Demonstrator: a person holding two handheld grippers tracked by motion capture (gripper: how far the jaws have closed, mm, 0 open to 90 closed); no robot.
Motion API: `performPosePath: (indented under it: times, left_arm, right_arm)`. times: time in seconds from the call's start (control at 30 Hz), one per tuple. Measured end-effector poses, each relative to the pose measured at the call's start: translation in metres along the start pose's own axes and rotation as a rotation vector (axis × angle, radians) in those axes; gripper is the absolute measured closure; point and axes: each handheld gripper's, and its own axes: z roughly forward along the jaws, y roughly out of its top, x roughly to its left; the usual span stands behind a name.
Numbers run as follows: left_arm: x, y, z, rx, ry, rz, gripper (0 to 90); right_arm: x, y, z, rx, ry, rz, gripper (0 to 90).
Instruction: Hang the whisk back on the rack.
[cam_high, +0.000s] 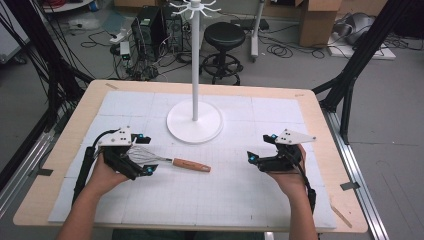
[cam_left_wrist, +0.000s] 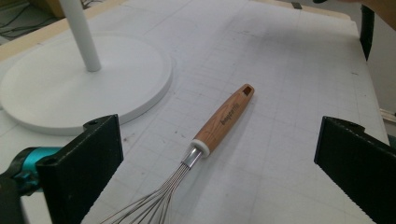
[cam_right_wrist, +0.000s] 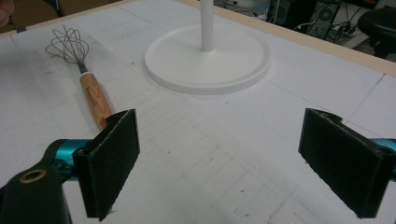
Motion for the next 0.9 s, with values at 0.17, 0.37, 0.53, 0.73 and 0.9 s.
performPosePath:
  times: [0.17,0.37,0.53,0.73,0.9]
  left_arm:
    - [0.002,0.007,0.014,0.021,-0.016,-0.004,1.8]
    - [-0.001,0.021,0.034,0.076,-0.039,0.026,1.8]
    - [-0.003,0.028,0.049,0.125,-0.057,0.047,1.8]
    - [-0.002,0.035,0.068,0.194,-0.079,0.068,1.8]
    - [-0.002,0.038,0.087,0.315,-0.08,0.098,1.8]
  right_arm:
    - [-0.002,0.0,-0.002,-0.004,-0.002,0.003,11.6]
    - [-0.002,0.001,-0.003,-0.006,-0.006,0.004,11.6]
    - [-0.001,0.001,-0.001,0.001,-0.004,-0.008,11.6]
    - [-0.002,0.001,0.0,0.003,-0.003,-0.008,11.6]
    - [-0.001,0.001,-0.001,0.0,-0.002,-0.01,11.7]
